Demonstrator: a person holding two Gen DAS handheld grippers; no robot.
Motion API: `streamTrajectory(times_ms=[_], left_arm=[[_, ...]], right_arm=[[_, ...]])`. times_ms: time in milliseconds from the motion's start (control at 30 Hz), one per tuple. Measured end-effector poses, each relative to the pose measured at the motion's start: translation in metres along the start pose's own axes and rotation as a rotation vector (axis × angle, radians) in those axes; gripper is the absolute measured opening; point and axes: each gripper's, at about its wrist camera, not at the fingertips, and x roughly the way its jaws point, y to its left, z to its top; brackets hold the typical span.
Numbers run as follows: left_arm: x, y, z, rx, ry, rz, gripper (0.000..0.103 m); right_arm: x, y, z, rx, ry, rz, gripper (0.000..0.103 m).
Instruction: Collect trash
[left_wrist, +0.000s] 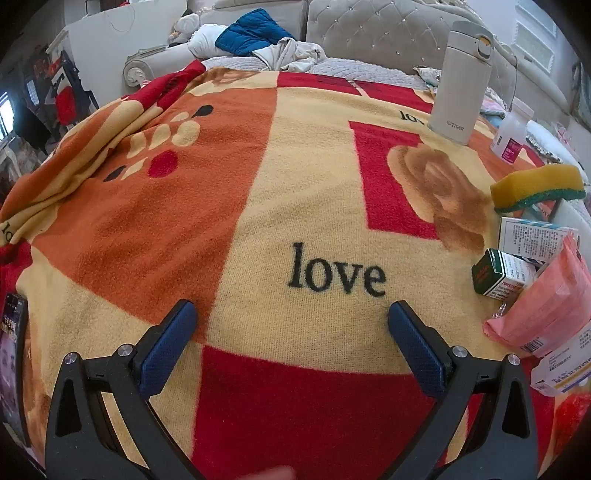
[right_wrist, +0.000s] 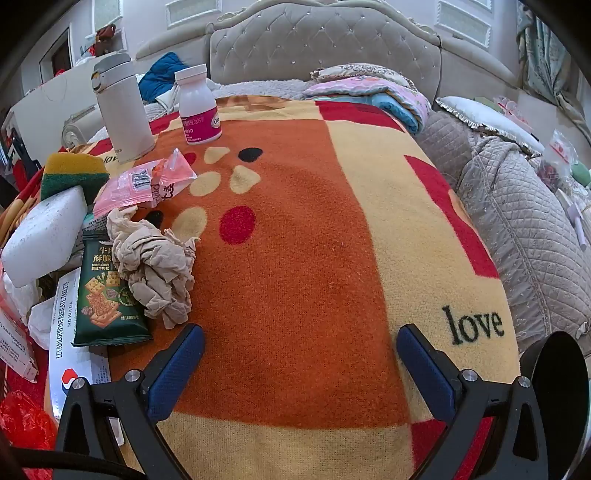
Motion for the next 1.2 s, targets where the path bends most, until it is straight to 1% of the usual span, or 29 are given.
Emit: streamTrajectory(times_ms=[100,133,233,333,400,433,500,567,633,767,867,1000,1133,1200], left_arm=[[0.000,0.001,0.000,0.003,0.002,0.003,0.103],[-0.001,-0.001,-0.001,0.007,-0.008,0.015,0.103],[-0.007,-0.001,-0.008,0.010,0.002,0.031,0.103],[-0.020,-0.007,-0.018,0.039,-0.023,0.049,0.103],[-0.033,-0.011,-0.027,0.045,-0.048,0.036,0.103],[-0.040,-0.013,-0.025,0.038,-0.050,0.020,0.103],[-0.053,-0.019,-0.026,0.037,-0.065,0.011,0.103],[-0.070,-0.025,-0.027,0.041,-0.098,0.001,0.103],[-0.089,-0.034,-0.030,0.049,-0.136,-0.011,0.103],[-0.119,-0.052,-0.035,0.056,-0.193,-0.043,0.103],[-0.139,-0.066,-0.039,0.065,-0.227,-0.068,0.103],[-0.159,-0.080,-0.043,0.077,-0.264,-0.093,0.103],[-0.174,-0.088,-0.045,0.081,-0.291,-0.115,0.103],[-0.178,-0.091,-0.045,0.080,-0.297,-0.123,0.103]], right_arm=[[0.001,0.000,0.000,-0.001,-0.002,-0.002,0.103],[0.001,0.000,0.000,-0.002,-0.002,-0.003,0.103],[0.002,-0.001,-0.001,0.001,0.000,-0.004,0.103],[-0.001,0.000,-0.002,-0.013,0.045,0.016,0.103],[-0.006,0.000,-0.009,-0.038,0.080,0.037,0.103],[-0.010,-0.001,-0.013,-0.047,0.090,0.037,0.103],[-0.021,-0.005,-0.027,-0.032,0.085,0.032,0.103],[-0.035,-0.007,-0.036,-0.017,0.073,0.032,0.103],[-0.051,0.000,-0.040,-0.014,0.030,0.050,0.103],[-0.096,0.008,-0.049,0.036,-0.086,0.097,0.103],[-0.118,0.028,-0.045,0.015,-0.174,0.084,0.103],[-0.145,0.050,-0.044,-0.003,-0.285,0.088,0.103],[-0.161,0.066,-0.041,-0.031,-0.356,0.088,0.103],[-0.172,0.068,-0.047,-0.040,-0.382,0.092,0.103]])
